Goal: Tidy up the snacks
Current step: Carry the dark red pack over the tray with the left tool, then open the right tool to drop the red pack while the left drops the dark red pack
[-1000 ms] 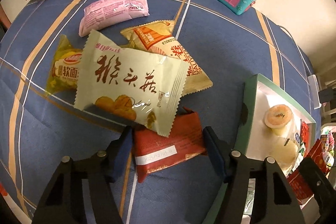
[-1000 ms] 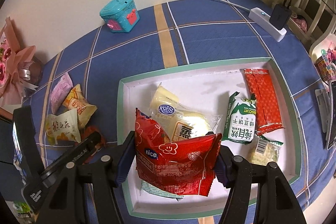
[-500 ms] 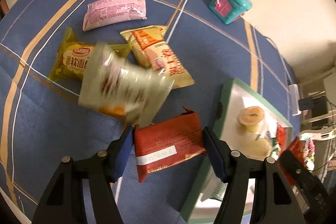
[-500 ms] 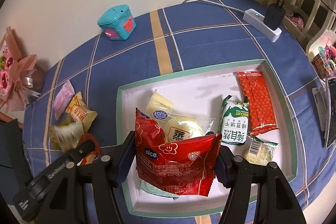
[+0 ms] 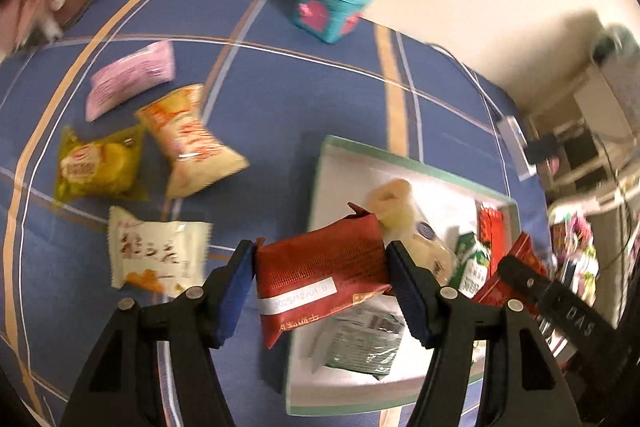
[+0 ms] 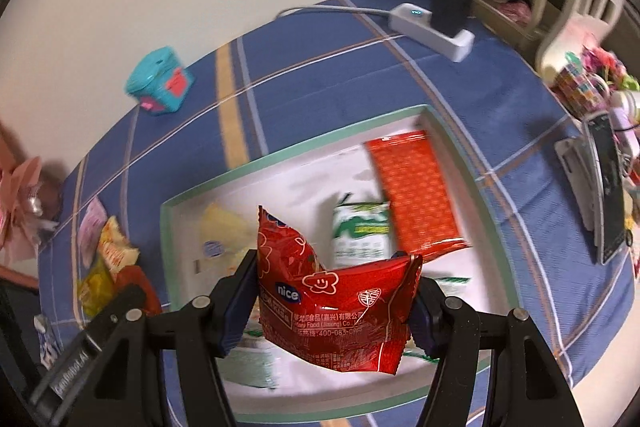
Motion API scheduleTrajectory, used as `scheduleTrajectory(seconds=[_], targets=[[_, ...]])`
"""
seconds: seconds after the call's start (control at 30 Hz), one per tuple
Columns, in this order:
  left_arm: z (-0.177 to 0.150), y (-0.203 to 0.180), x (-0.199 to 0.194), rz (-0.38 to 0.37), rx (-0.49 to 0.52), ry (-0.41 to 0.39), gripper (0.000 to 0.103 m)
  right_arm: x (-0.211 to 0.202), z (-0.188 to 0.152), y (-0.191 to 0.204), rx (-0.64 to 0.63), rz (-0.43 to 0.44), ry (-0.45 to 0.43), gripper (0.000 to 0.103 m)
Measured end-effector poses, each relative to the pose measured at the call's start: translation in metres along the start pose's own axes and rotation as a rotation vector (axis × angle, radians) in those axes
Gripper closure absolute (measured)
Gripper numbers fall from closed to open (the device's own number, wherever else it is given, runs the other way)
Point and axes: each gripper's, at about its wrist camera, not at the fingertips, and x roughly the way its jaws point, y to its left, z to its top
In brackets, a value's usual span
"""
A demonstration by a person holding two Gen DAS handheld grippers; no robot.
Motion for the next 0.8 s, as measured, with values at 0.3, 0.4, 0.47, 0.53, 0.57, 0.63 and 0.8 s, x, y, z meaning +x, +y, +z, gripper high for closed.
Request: scheduleTrajectory(seconds=[0.3,0.4,0.47,0.53,0.57,0.63,0.8], targets=[[-0.002,-0.018,0.022,0.022,0.064,0.019,0.035,0.003,0.006,-0.03,0.047,-0.031,0.006,0.034],[-0.004,-0.019,0.028,0.02,0.065,0.03,0.035,0.005,0.006,-0.03,0.048,-0.031,0.013,0.034],[-0.005,-0.021,0.032,0.015,0.07,0.037,0.035,0.006,0.005,-0.028,0.041,-0.028,0.014,0.034],[-0.006,-0.022,0.037,0.019,0.076,0.04,0.035,0.006,0.004,-0.027,0.036,-0.028,0.013,0.034],[-0.007,-0.024,0.038,0.024,0.08,0.04,0.035,0.007,0.004,-0.026,0.034,-0.028,0.014,0.034],[-0.007,-0.026,0.039,0.031,0.092,0.037,0.035,0.008,0.003,-0.026,0.032,-0.029,0.016,0.034],[-0.01,-0.034,0.041,0.025,0.117,0.041,0.035,0.015,0.0,-0.024,0.025,-0.031,0.033,0.033]])
